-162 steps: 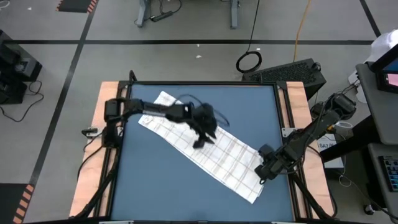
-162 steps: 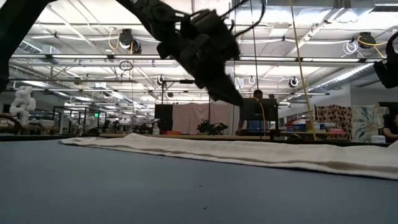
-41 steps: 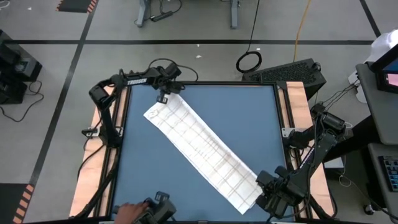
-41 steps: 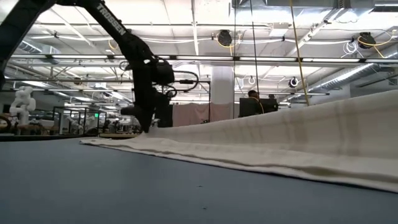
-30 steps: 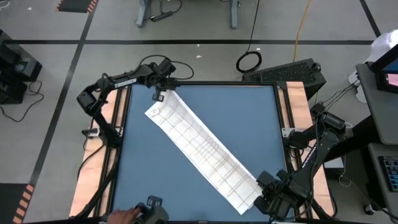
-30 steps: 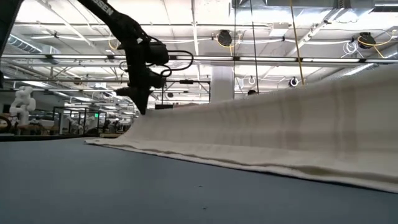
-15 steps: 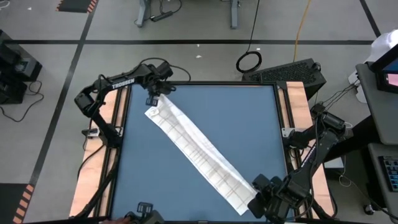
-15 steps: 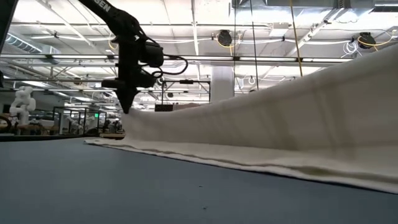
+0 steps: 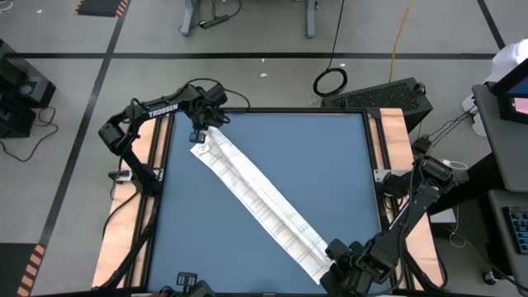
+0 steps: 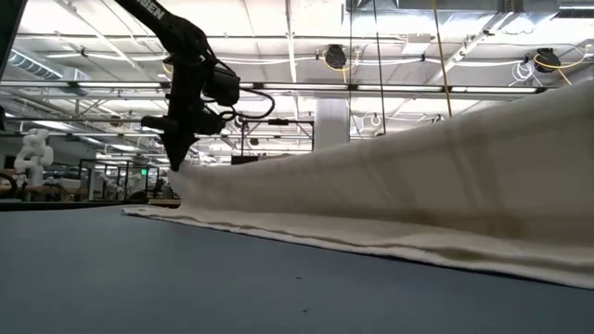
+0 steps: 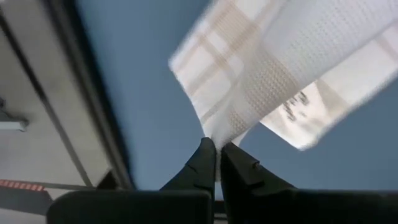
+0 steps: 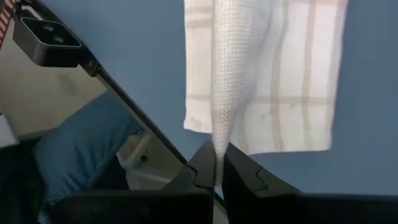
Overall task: Roll towel into tight, uniform cylinder
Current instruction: Roll the white towel
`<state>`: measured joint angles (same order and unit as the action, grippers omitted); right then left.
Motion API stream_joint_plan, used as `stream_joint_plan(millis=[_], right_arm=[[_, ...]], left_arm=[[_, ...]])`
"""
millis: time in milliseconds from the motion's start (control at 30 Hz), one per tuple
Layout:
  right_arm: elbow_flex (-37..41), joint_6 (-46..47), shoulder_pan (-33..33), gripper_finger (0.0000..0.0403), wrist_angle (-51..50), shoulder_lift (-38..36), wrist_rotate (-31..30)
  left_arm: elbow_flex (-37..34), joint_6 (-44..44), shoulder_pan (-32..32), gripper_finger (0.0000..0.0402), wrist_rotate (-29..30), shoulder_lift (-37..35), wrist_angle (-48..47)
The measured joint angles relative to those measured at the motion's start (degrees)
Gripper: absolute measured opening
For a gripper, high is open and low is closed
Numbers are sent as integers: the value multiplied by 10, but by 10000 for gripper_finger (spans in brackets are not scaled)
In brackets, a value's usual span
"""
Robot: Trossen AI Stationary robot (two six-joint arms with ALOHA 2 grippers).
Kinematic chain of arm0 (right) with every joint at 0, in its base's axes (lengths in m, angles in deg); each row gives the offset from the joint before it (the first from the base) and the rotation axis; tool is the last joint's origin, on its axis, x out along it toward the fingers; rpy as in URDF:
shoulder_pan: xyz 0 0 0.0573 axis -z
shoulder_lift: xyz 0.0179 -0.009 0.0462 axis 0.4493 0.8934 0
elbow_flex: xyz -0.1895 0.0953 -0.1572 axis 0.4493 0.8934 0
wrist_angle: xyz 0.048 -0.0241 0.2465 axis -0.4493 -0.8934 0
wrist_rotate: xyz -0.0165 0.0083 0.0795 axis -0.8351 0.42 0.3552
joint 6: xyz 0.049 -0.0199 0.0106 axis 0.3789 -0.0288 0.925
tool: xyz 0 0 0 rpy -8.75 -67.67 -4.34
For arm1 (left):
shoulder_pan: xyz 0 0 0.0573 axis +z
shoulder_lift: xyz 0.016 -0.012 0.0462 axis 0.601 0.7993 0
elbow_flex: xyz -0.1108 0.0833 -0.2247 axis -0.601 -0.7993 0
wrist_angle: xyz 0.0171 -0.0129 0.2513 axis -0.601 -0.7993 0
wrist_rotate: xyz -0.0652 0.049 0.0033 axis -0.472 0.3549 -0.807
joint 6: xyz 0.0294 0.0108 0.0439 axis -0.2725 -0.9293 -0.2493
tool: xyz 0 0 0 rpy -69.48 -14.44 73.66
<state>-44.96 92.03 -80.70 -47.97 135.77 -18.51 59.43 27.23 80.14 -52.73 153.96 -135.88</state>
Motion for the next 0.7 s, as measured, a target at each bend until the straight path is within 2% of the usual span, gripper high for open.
stream_joint_plan(millis=[267,700], right_arm=[[0,-23,0,9,36,27,14],[1,-43,0,9,59,47,13]], left_arm=[[-18,45,-1,11,-13,0,-53],[-19,65,-4,11,-17,0,-60]])
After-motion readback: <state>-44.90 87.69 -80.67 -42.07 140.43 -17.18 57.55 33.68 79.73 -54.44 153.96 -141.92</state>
